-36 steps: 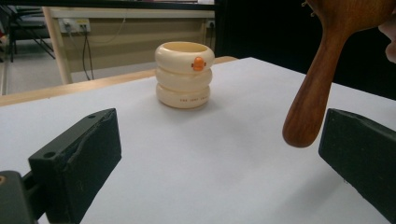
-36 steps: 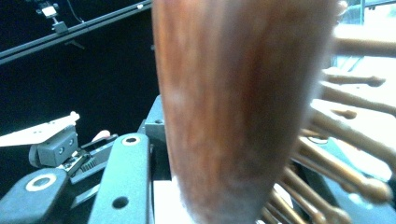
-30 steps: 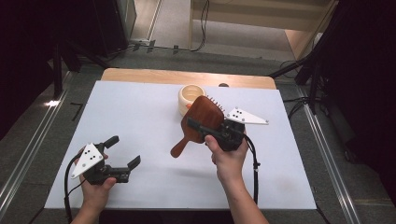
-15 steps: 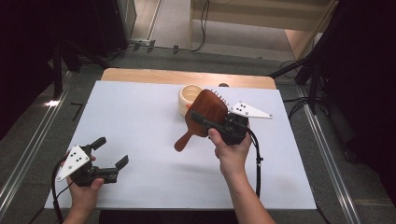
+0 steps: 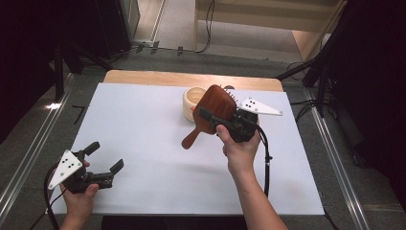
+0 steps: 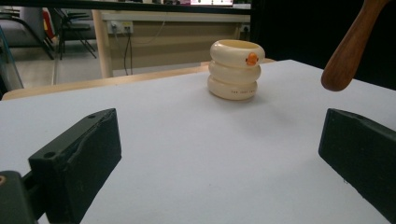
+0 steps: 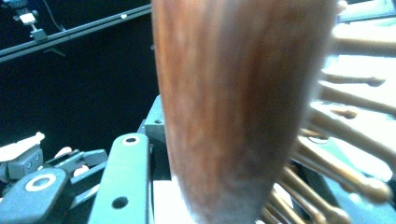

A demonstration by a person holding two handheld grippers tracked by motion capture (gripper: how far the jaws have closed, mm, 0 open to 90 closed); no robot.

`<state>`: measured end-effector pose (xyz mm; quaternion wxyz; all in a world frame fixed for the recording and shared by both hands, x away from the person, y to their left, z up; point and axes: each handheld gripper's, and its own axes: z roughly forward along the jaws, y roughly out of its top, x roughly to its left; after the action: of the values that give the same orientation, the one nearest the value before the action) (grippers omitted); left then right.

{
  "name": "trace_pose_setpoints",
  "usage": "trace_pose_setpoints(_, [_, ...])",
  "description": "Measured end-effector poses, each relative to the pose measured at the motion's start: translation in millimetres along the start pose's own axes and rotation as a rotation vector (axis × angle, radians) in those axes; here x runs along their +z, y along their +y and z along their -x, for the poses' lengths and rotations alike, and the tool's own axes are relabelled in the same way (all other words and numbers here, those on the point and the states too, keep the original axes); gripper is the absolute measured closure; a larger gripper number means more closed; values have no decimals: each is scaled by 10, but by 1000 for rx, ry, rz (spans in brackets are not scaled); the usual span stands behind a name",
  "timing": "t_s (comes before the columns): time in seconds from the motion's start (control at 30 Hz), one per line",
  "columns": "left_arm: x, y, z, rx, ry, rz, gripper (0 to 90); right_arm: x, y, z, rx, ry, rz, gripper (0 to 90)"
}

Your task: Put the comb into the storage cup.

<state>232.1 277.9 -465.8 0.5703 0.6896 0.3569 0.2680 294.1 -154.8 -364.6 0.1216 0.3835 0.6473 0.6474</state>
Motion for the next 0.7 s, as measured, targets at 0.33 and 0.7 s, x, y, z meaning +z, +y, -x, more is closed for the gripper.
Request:
trace_pose_setpoints(0.33, [-27, -47, -76, -15, 21, -20, 0, -4, 94, 85, -9, -31, -3, 541])
trace_pose_setpoints(0.7, [-40, -70, -112, -23, 30, -26, 0, 25, 187, 152, -6, -44, 10, 541])
